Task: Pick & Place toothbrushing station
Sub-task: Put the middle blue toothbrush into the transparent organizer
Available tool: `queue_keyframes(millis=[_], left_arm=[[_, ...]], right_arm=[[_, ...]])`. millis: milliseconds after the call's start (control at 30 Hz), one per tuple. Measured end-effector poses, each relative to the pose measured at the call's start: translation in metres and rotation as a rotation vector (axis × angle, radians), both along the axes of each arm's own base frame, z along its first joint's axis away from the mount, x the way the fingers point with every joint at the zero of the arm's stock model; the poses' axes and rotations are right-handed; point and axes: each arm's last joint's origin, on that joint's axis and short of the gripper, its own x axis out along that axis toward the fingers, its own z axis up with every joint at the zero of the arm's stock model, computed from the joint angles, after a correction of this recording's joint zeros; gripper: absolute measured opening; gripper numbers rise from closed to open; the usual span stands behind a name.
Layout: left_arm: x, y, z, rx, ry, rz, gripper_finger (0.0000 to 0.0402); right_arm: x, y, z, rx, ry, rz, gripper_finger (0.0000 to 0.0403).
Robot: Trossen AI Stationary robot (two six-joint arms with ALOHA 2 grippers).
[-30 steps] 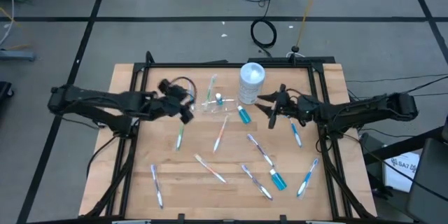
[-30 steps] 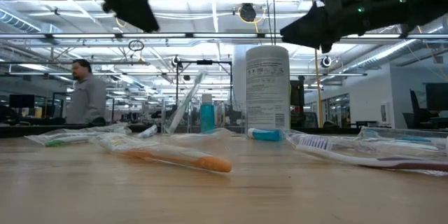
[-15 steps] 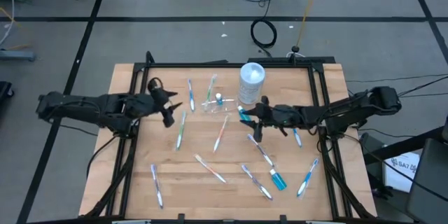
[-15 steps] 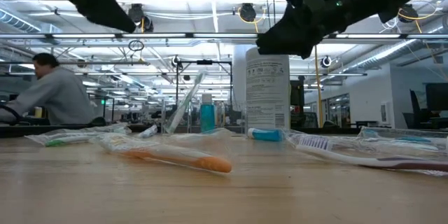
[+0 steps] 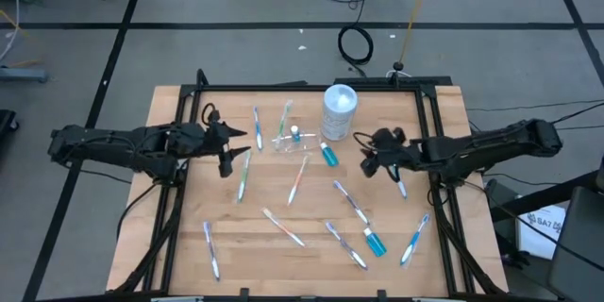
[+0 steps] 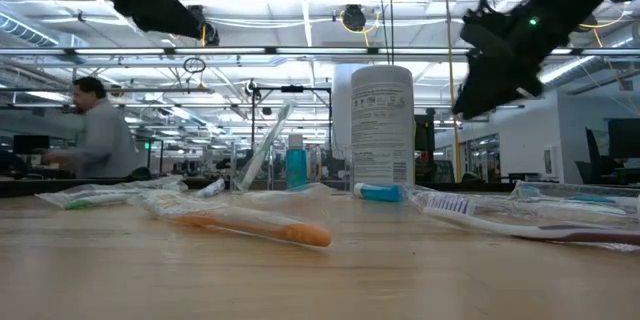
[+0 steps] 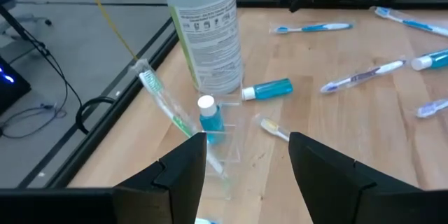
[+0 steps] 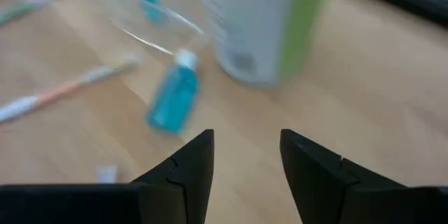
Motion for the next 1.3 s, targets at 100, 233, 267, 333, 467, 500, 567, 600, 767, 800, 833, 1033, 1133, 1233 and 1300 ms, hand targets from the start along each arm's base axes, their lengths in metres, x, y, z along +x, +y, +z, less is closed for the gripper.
queue_keyframes(millis=[100, 233, 267, 333, 467, 500, 567, 600, 767, 800, 833, 1033, 1133, 1233, 1300], left_arm=[[0.000, 0.000, 0.000, -0.027, -0.009, 0.013, 0.0212], [0.000, 0.000, 0.000, -0.040, -0.014, 0.020, 0.0212], [0.000, 0.000, 0.000, -0.044, -0.016, 0.022, 0.0212], [0.000, 0.000, 0.000, -0.045, -0.018, 0.022, 0.0212], [0.000, 0.000, 0.000, -0.046, -0.020, 0.023, 0.0212], [0.000, 0.000, 0.000, -0.046, -0.020, 0.023, 0.0212], [0.000, 0.000, 0.000, -0.046, -0.020, 0.023, 0.0212], [0.000, 0.000, 0.000, -0.046, -0.020, 0.023, 0.0212], [0.000, 0.000, 0.000, -0.045, -0.014, 0.024, 0.0212], [0.000, 0.000, 0.000, -0.045, -0.014, 0.024, 0.0212], [0.000, 0.000, 0.000, -0.045, -0.014, 0.025, 0.0212], [0.000, 0.000, 0.000, -0.045, -0.015, 0.025, 0.0212], [0.000, 0.000, 0.000, -0.045, -0.015, 0.025, 0.0212], [0.000, 0.000, 0.000, -0.044, -0.015, 0.025, 0.0212], [0.000, 0.000, 0.000, -0.044, -0.016, 0.025, 0.0212]], right_arm=[[-0.013, -0.001, -0.016, 0.027, 0.102, -0.049, 0.0155], [-0.022, -0.007, -0.033, 0.010, 0.182, -0.054, 0.0155], [-0.025, -0.008, -0.036, 0.011, 0.197, -0.063, 0.0155], [-0.027, -0.012, -0.040, 0.021, 0.203, -0.094, 0.0155], [-0.032, -0.014, -0.044, 0.094, 0.254, -0.099, 0.0155], [-0.033, -0.014, -0.044, 0.116, 0.262, -0.108, 0.0155], [-0.036, -0.014, -0.046, 0.161, 0.273, -0.138, 0.0155], [-0.038, -0.014, -0.046, 0.181, 0.283, -0.152, 0.0155], [-0.043, -0.013, -0.050, 0.205, 0.336, -0.210, 0.0155], [-0.043, -0.013, -0.051, 0.208, 0.342, -0.214, 0.0155], [-0.044, -0.013, -0.054, 0.217, 0.345, -0.211, 0.0155], [-0.047, -0.010, -0.077, 0.316, 0.305, -0.150, 0.0155], [-0.056, -0.009, -0.089, 0.321, 0.332, -0.150, 0.0155], [-0.062, -0.009, -0.097, 0.322, 0.369, -0.149, 0.0155], [-0.063, -0.009, -0.097, 0.324, 0.377, -0.144, 0.0155]])
